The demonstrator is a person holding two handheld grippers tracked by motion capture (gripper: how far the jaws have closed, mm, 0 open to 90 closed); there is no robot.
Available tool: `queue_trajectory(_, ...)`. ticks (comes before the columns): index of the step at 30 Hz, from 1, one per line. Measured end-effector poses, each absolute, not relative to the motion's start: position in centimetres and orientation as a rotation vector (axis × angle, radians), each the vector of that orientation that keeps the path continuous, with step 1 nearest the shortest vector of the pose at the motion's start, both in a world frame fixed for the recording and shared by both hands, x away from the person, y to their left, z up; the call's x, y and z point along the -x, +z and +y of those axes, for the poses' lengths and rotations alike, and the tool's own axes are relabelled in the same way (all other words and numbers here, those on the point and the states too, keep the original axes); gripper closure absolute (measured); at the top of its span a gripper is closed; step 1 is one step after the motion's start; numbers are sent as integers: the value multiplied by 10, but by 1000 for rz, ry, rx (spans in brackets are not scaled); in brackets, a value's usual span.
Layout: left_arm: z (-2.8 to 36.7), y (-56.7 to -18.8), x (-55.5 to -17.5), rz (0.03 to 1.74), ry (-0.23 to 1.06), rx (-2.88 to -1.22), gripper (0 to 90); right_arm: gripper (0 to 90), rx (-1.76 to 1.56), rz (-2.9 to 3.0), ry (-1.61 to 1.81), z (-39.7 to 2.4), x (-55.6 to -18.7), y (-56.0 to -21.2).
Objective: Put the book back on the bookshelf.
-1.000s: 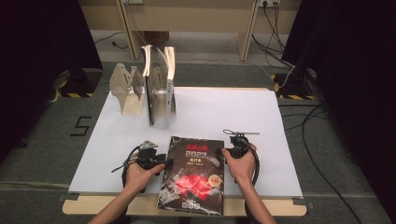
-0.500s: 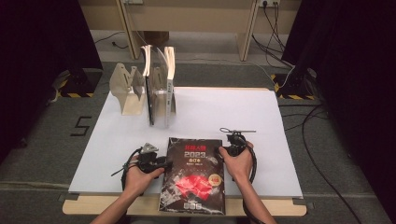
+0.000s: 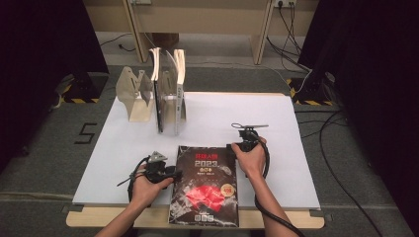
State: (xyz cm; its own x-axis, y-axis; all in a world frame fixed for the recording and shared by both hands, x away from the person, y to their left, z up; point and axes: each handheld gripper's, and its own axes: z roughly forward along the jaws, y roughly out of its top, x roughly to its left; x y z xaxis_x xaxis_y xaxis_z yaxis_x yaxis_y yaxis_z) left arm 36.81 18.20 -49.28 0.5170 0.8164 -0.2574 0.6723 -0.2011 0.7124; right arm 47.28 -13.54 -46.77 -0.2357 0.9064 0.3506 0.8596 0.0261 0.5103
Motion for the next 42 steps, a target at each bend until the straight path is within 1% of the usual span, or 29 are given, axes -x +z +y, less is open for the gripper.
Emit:
queue_trajectory(10,181,-492,-368,1220,232,-1953,603,532,-1889,2211,1053,-137,-477,-474)
queue_trajectory(12,181,-492,-368,1215,238,-1959,609,515,-1870,2224,1055,-136,-478,-474)
queue_trajectory(19,180,-492,-368,1206,256,-1971,620,518,-1849,2217,1076,-136,-477,-476)
queue_trajectory(27,178,-492,-366,1207,280,-1979,629,572,-1971,2131,1192,-144,-472,-474)
queue_trajectory(33,178,-493,-365,1208,291,-1978,631,584,-2016,2095,1341,-150,-469,-463)
queue_trajectory(42,177,-493,-364,1206,302,-1981,634,584,-2009,2119,1330,-150,-460,-460)
